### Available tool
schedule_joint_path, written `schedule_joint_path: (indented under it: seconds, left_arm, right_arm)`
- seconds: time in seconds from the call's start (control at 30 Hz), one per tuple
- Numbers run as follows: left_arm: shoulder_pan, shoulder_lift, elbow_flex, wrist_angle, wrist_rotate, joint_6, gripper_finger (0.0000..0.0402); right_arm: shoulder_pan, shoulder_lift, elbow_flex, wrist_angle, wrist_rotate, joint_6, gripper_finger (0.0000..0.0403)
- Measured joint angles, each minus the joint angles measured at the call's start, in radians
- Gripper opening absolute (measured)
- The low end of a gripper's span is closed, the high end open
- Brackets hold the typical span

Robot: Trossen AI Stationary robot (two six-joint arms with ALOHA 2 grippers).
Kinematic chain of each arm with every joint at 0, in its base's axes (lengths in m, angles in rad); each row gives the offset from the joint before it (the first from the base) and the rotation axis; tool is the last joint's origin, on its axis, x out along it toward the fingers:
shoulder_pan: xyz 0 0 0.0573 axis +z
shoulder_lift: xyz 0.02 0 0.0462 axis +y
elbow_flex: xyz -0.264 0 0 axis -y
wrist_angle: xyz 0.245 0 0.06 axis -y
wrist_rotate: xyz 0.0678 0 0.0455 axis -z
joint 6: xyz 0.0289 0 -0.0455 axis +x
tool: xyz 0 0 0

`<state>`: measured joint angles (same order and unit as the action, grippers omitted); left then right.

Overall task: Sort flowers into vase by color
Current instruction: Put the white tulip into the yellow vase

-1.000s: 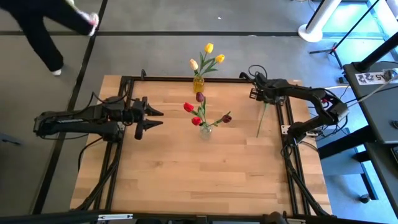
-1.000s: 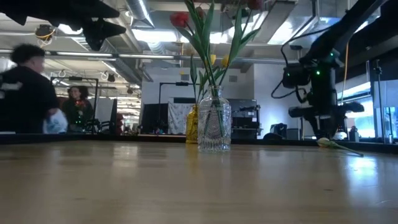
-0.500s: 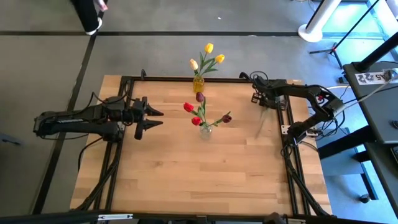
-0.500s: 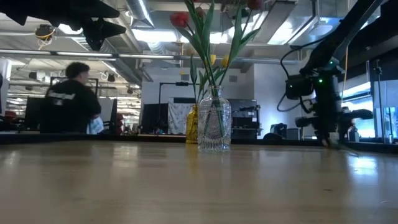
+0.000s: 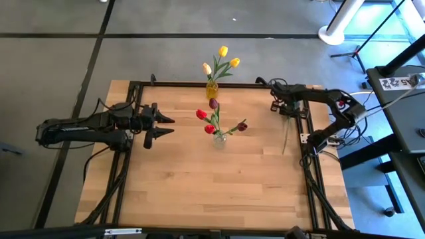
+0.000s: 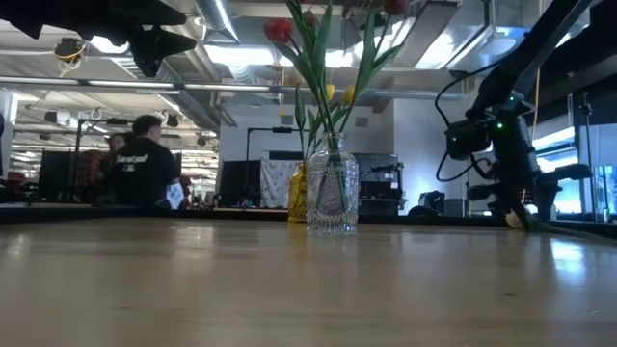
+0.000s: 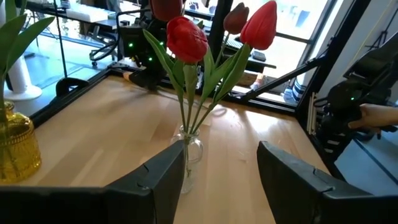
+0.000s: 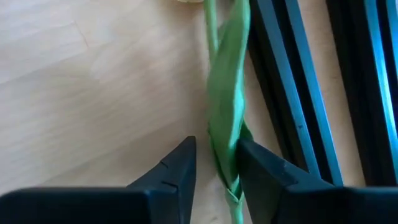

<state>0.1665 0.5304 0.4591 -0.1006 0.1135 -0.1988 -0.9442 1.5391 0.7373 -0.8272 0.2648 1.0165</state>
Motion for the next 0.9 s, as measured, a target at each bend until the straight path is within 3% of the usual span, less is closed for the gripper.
schedule_joint_path:
  seconds: [0.13, 0.3, 0.43, 0.6, 0.77, 0.9]
  left_arm:
    - [0.0, 0.001, -0.005, 0.035, 0.0, 0.007, 0.0195]
    - [0.0, 0.001, -0.098, 0.222, 0.01, -0.002, 0.0195]
    - [0.011, 0.001, -0.151, 0.293, 0.01, -0.002, 0.0195]
    - [0.021, 0.0, -0.152, 0.353, 0.01, -0.006, 0.0195]
    - [0.021, 0.001, -0.152, 0.381, 0.001, -0.007, 0.0195]
    - [0.021, 0.001, -0.152, 0.39, -0.01, 0.017, 0.0195]
  right_arm:
    - [-0.01, 0.028, 0.005, 0.0, 0.002, -0.021, 0.0087]
    - [-0.009, 0.03, 0.006, 0.041, 0.002, -0.079, 0.0013]
    - [0.038, -0.026, 0.038, 0.065, 0.047, -0.156, 0.0019]
    - [0.195, -0.215, 0.078, 0.137, 0.121, -0.187, 0.0007]
    - [0.421, -0.393, 0.083, 0.434, 0.216, -0.316, 0.0006]
    - [0.597, -0.417, 0.084, 0.762, 0.301, -0.511, 0.0005]
